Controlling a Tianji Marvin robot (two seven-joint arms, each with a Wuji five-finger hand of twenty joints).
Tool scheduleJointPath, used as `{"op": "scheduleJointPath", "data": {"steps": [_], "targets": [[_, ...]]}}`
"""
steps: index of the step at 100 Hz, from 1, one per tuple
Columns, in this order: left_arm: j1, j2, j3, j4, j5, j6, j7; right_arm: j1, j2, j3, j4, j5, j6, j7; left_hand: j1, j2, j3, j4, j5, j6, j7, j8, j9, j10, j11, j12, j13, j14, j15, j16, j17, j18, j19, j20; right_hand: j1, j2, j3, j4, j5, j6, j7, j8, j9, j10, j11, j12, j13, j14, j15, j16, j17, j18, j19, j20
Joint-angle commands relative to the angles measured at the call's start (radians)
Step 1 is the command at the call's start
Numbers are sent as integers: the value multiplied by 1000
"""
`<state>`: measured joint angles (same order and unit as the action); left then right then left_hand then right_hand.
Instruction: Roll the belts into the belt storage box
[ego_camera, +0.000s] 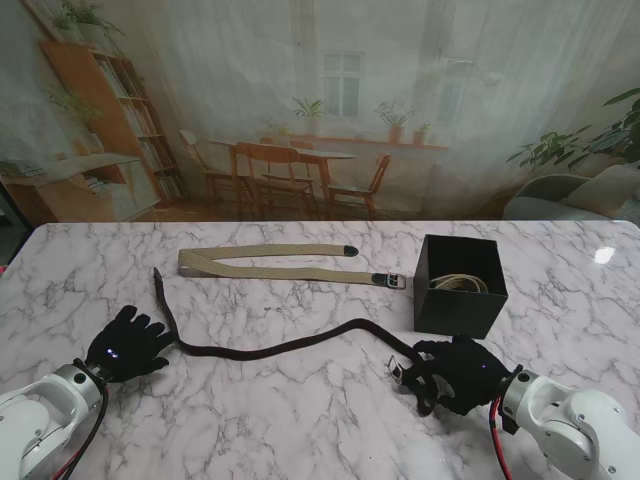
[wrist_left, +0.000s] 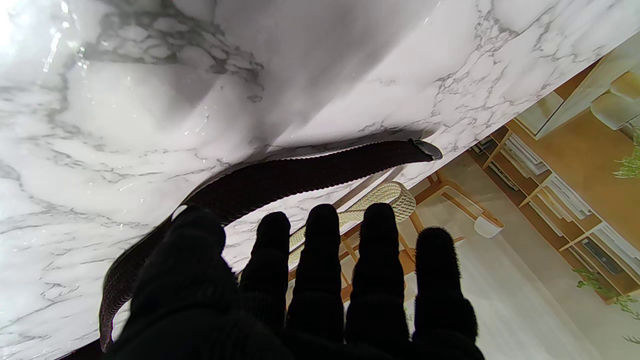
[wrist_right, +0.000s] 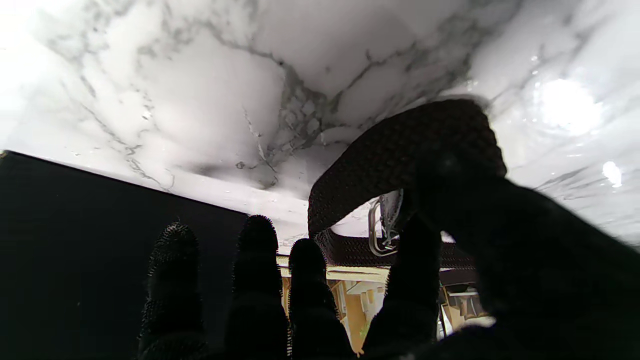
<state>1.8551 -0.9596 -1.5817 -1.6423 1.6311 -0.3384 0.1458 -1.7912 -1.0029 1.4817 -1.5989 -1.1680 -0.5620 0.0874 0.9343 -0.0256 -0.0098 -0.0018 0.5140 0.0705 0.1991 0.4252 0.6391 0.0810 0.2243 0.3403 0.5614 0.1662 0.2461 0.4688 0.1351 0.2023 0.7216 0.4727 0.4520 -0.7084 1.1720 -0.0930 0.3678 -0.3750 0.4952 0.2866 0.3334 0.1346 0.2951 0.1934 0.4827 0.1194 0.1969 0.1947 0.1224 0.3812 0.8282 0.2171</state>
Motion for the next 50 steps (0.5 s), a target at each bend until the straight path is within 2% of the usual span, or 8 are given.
{"op": "scheduleJointPath", "data": {"steps": [1, 16, 21, 34, 50], "targets": [[1, 0, 2, 1, 3, -2, -9, -5, 5, 4, -10, -16, -8, 5, 27, 47, -9, -12, -7, 31, 7, -3, -26, 26, 10, 4, -6, 17, 21, 10, -11, 41, 24, 8, 23, 12, 87, 37, -55, -34, -11, -39, -36, -2, 3, 0, -7, -14, -25, -8, 0, -20, 8, 0], [2, 0, 1, 1, 4, -2, -8, -1, 9, 5, -12, -50, -14, -2, 29, 47, -9, -12, -6, 31, 8, -3, -27, 25, 11, 4, -5, 16, 22, 10, -11, 41, 24, 8, 154, 30, 177, 49, -81, -72, 1, -62, -52, -10, 20, 8, 7, -23, -16, -5, 17, -27, 26, 8], [2, 0, 1, 1, 4, -2, -7, 5, 11, 3, -6, -63, -16, -10, 30, 47, -9, -12, -6, 31, 8, -3, -27, 26, 11, 4, -6, 16, 22, 10, -11, 41, 25, 8, 201, 40, 192, 44, -43, -82, 26, -58, -56, -14, 33, 13, 10, -25, -12, -5, 25, -26, 35, 10], [3, 0, 1, 1, 5, -1, -5, 17, 13, -8, 7, -71, -11, -11, 30, 47, -9, -12, -6, 31, 9, -3, -27, 25, 11, 4, -6, 17, 22, 10, -12, 41, 24, 8, 290, 93, 163, 24, 31, -95, 45, -47, -72, -28, 51, 19, 9, -28, -3, -4, 29, -11, 45, 8], [4, 0, -1, 0, 7, 0, -2, 37, 15, -29, 33, -78, -6, -28, 31, 48, -9, -12, -6, 30, 9, -3, -29, 24, 11, 4, -7, 16, 22, 10, -13, 41, 24, 7, 286, 106, 100, 5, 63, -102, 67, -18, -62, -54, 66, 24, 44, -35, 14, 1, 84, -10, 77, 15]]}}
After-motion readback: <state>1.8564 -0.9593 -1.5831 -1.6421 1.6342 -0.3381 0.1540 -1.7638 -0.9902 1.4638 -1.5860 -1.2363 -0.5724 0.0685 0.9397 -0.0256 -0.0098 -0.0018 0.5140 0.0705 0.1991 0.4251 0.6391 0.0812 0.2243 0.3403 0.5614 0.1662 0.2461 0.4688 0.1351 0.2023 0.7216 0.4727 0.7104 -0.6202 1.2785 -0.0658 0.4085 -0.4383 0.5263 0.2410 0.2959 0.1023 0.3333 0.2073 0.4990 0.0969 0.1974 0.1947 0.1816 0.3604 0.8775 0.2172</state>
